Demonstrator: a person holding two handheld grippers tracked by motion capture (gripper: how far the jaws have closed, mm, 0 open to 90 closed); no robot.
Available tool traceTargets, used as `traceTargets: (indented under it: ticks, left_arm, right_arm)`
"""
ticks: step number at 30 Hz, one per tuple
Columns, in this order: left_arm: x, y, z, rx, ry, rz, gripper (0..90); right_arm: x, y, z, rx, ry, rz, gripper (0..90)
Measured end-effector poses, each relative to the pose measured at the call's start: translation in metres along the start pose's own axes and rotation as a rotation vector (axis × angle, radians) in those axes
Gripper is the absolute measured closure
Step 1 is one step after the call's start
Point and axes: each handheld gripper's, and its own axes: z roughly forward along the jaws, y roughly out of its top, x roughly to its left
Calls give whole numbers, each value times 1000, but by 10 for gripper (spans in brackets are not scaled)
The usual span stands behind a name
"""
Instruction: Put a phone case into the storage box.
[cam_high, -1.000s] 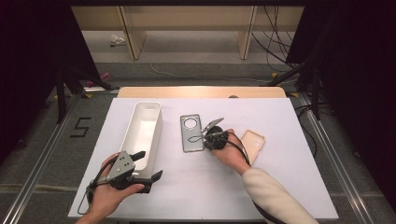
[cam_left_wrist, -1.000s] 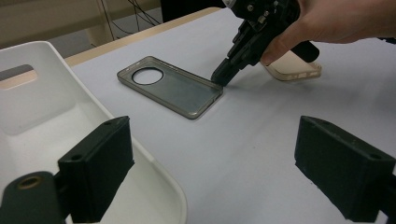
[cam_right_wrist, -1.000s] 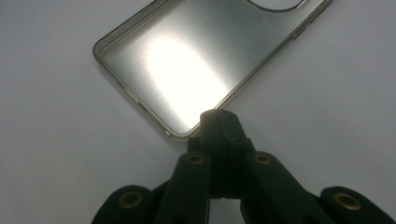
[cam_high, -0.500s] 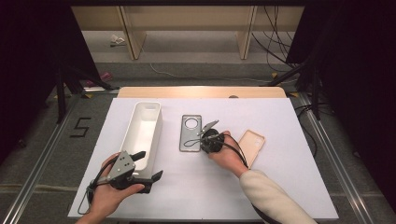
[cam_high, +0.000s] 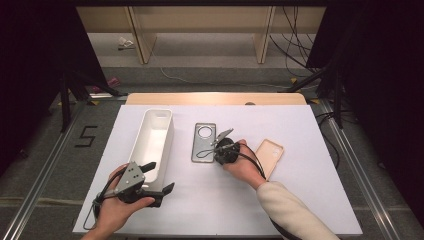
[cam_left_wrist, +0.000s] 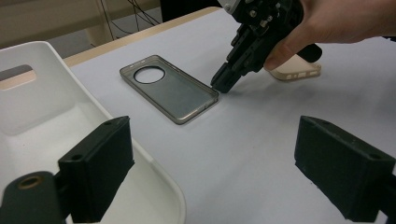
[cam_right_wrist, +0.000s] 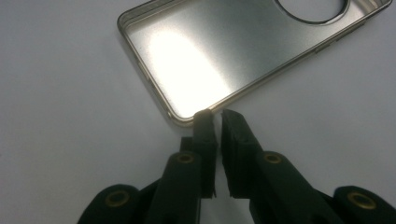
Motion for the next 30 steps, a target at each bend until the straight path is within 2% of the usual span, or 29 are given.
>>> traceTargets:
  ticks: [2, 4, 5, 7, 9, 11, 13, 15, 16, 17, 18, 20, 21, 24, 26, 27, 30]
  left_arm:
    - [0, 0, 0, 0, 0, 1, 113]
    - [0, 0, 0, 0, 1, -2, 112]
    - [0, 0, 0, 2, 0, 0, 112]
    - [0, 0, 0, 2, 0, 1, 112]
    - [0, 0, 0, 1, 0, 1, 112]
    - [0, 0, 0, 2, 0, 1, 112]
    - [0, 0, 0, 3, 0, 1, 112]
    - [0, 0, 0, 2, 0, 1, 112]
    - [0, 0, 0, 4, -1, 1, 112]
    - [-1, 0, 0, 4, 1, -1, 112]
    - [-1, 0, 0, 4, 0, -3, 112]
    - [-1, 0, 0, 4, -1, -4, 112]
    - [-1, 0, 0, 4, -1, -2, 112]
    - [-1, 0, 0, 4, 1, -4, 112]
    - [-1, 0, 1, 4, 0, -4, 112]
    - [-1, 0, 1, 4, 0, -4, 112]
    - [-1, 0, 1, 4, 0, -5, 112]
  right_arm:
    - [0, 1, -1, 4, -2, -12, 795]
    - [-2, 2, -3, 2, -37, -41, 725]
    - [-2, 2, -3, 2, -37, -41, 725]
    - [-4, 4, -7, -7, -62, -56, 635]
    - [-4, 4, -9, -13, -68, -54, 608]
    - [-6, 4, -11, -13, -73, -46, 517]
    - [-7, 4, -13, -20, -79, -30, 471]
    - [-8, 4, -15, -18, -83, -33, 427]
    - [-8, 4, -16, -15, -89, -41, 373]
    - [-8, 4, -16, -15, -89, -41, 373]
    - [-7, 6, -18, -16, -90, -51, 305]
    - [-7, 6, -18, -12, -91, -70, 272]
    - [-5, 7, -19, 1, -99, -109, 221]
    - [-2, 9, -19, 7, -100, -154, 196]
    - [-1, 9, -19, 16, -97, -165, 193]
    - [1, 10, -18, 34, -93, -202, 198]
    - [3, 11, -17, 47, -101, -234, 204]
